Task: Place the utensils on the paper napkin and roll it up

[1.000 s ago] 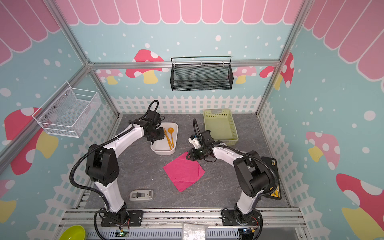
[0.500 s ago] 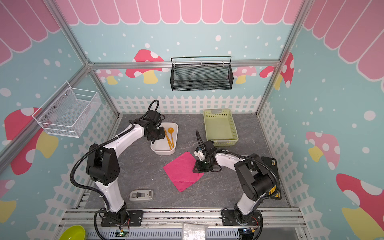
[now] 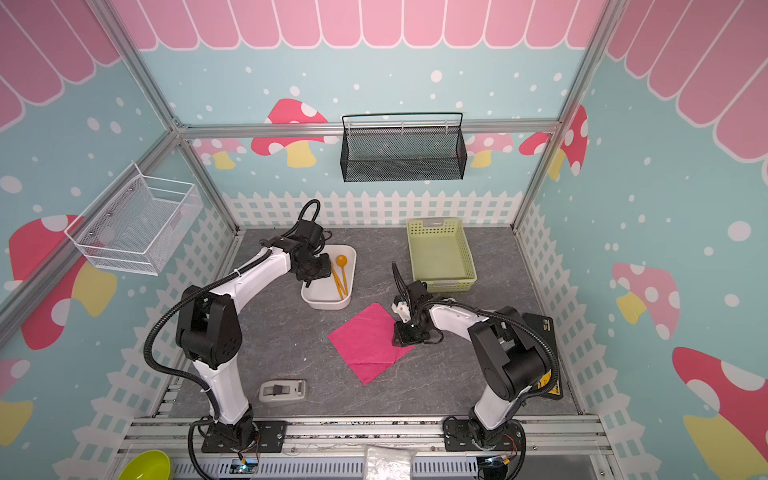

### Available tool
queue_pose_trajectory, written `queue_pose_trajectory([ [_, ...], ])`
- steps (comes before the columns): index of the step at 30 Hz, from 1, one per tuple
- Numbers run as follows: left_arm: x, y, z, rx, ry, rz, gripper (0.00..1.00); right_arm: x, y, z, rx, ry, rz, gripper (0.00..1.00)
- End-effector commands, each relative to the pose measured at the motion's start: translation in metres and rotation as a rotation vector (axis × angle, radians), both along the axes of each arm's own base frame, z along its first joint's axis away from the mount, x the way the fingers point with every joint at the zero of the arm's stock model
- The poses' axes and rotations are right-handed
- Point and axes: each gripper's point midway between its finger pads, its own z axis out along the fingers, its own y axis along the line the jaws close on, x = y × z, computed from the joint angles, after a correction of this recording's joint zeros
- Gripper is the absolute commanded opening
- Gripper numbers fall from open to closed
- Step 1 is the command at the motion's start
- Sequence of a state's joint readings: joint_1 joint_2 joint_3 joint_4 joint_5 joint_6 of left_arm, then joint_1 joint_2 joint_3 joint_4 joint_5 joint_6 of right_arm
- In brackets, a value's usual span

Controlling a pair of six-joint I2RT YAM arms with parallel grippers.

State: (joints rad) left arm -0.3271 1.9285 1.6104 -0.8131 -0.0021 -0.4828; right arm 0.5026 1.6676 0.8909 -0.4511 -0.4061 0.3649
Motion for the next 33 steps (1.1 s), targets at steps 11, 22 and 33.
queue_pose_trajectory([
  [11, 0.014, -0.016, -0.011, 0.001, 0.026, -0.025, 0.41, 0.015, -0.008, 0.01, -0.048, -0.017, 0.017, 0.33],
  [22, 0.051, -0.028, -0.03, 0.056, 0.019, 0.027, 0.35, 0.037, 0.007, 0.069, 0.072, -0.13, -0.019, 0.33],
  [33, 0.068, -0.038, -0.061, 0.106, 0.05, 0.12, 0.28, 0.038, -0.003, 0.069, 0.058, -0.132, -0.04, 0.33],
])
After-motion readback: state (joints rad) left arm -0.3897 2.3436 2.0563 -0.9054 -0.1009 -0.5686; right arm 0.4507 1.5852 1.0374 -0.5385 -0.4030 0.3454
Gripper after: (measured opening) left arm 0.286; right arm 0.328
